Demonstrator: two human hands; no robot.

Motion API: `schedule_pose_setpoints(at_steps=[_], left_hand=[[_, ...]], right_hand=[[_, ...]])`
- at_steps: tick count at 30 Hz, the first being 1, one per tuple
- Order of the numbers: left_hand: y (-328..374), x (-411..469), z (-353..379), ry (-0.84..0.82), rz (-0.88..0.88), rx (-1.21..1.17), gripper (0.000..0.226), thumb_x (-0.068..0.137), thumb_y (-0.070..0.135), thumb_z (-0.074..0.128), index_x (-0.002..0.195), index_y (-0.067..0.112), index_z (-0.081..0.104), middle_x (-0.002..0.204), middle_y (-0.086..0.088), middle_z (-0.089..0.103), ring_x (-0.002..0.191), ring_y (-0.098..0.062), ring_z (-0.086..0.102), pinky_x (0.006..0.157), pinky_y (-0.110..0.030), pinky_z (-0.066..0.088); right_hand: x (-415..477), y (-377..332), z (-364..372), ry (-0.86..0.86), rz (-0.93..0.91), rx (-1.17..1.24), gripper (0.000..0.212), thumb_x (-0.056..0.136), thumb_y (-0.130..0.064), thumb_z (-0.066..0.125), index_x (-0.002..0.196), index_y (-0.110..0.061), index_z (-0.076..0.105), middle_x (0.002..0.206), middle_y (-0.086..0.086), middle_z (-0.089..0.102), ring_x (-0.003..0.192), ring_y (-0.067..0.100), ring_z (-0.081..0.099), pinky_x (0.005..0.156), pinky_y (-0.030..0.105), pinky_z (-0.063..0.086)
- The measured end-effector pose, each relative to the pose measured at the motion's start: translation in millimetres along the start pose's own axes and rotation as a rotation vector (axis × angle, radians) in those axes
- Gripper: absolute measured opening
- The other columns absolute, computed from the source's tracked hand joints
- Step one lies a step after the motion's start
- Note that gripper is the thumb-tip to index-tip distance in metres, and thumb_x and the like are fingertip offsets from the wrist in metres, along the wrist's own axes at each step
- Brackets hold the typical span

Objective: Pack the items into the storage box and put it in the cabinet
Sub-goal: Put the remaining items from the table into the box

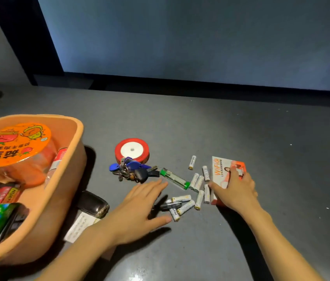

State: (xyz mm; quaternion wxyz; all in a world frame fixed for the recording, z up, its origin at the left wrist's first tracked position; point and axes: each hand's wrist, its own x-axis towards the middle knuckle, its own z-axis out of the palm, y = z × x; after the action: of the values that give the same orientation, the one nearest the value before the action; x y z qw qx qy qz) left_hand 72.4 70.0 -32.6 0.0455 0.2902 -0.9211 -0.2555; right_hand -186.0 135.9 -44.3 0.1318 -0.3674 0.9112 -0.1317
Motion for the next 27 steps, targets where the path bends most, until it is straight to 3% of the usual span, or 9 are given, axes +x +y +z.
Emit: schedule_pose_setpoints(at_steps=[4, 7, 10, 13, 16, 19, 23, 27], left_hand=[[-8.6, 12.1, 18.8, 0.003, -0.051, 0.057, 0.081, 0.080, 0.060, 0.052, 0.144, 0.028, 0.013, 0.151, 0.007, 0.022, 0.136, -0.008, 0.020, 0.110, -0.020, 0.010], [-14.5, 17.7, 20.8, 0.009, -0.066, 0.094, 0.074, 0.078, 0.054, 0.060, 0.138, 0.024, 0.029, 0.138, 0.005, 0.037, 0.126, -0.010, 0.033, 0.106, -0.022, 0.026], [-20.7, 19.3, 16.8, 0.061, -0.093, 0.076, 0.059, 0.077, 0.046, 0.065, 0.127, 0.024, 0.042, 0.114, 0.007, 0.048, 0.106, -0.009, 0.045, 0.092, -0.024, 0.039], [-20.3, 18.7, 15.2, 0.096, -0.113, -0.032, 0.047, 0.081, 0.031, 0.067, 0.122, 0.025, 0.045, 0.091, 0.012, 0.053, 0.082, -0.004, 0.050, 0.074, -0.016, 0.041], [-15.0, 17.2, 10.1, 0.154, -0.113, -0.140, 0.047, 0.082, 0.021, 0.067, 0.123, 0.021, 0.045, 0.082, 0.012, 0.057, 0.071, 0.002, 0.053, 0.067, -0.009, 0.038], [-8.3, 8.5, -13.3, 0.266, -0.112, -0.238, 0.049, 0.079, 0.017, 0.070, 0.121, 0.024, 0.047, 0.081, 0.011, 0.062, 0.076, 0.002, 0.056, 0.067, -0.008, 0.040], [-6.4, -19.6, -69.5, 0.444, -0.080, -0.242, 0.048, 0.072, 0.026, 0.072, 0.114, 0.032, 0.050, 0.081, 0.013, 0.065, 0.076, -0.005, 0.062, 0.070, -0.020, 0.048], [-17.1, -68.7, -126.5, 0.569, -0.121, -0.181, 0.036, 0.066, 0.032, 0.069, 0.100, 0.034, 0.060, 0.081, 0.012, 0.069, 0.079, 0.000, 0.063, 0.068, -0.013, 0.048]], right_hand=[[7.6, -2.3, 8.5, -0.021, 0.058, 0.050, 0.094, 0.074, -0.060, 0.058, 0.143, -0.020, 0.010, 0.152, 0.022, 0.000, 0.139, 0.038, 0.001, 0.109, 0.051, 0.013], [11.5, -0.5, 11.3, -0.023, 0.073, 0.062, 0.097, 0.071, -0.060, 0.061, 0.143, -0.022, 0.009, 0.152, 0.020, 0.000, 0.138, 0.038, 0.003, 0.109, 0.050, 0.013], [15.6, 1.5, 6.5, -0.006, 0.067, 0.109, 0.100, 0.069, -0.058, 0.064, 0.144, -0.023, 0.008, 0.150, 0.018, 0.007, 0.135, 0.037, 0.010, 0.108, 0.050, 0.016], [18.4, -3.3, -5.2, 0.004, 0.037, 0.150, 0.099, 0.068, -0.055, 0.067, 0.143, -0.025, 0.010, 0.148, 0.018, 0.011, 0.134, 0.037, 0.012, 0.107, 0.049, 0.017], [16.6, -15.7, -20.5, 0.026, -0.062, 0.239, 0.095, 0.067, -0.049, 0.069, 0.142, -0.028, 0.014, 0.149, 0.015, 0.013, 0.134, 0.036, 0.014, 0.107, 0.048, 0.018], [9.4, -34.9, -36.2, 0.026, -0.216, 0.321, 0.092, 0.066, -0.045, 0.070, 0.140, -0.034, 0.016, 0.150, 0.010, 0.013, 0.135, 0.033, 0.013, 0.107, 0.048, 0.017], [-3.6, -67.1, -52.6, -0.031, -0.417, 0.362, 0.094, 0.066, -0.047, 0.069, 0.140, -0.040, 0.011, 0.150, 0.006, 0.017, 0.135, 0.030, 0.015, 0.108, 0.051, 0.023], [-23.4, -110.7, -58.2, -0.109, -0.621, 0.388, 0.094, 0.061, -0.051, 0.068, 0.138, -0.044, 0.014, 0.147, -0.003, 0.022, 0.131, 0.023, 0.021, 0.105, 0.047, 0.028]])
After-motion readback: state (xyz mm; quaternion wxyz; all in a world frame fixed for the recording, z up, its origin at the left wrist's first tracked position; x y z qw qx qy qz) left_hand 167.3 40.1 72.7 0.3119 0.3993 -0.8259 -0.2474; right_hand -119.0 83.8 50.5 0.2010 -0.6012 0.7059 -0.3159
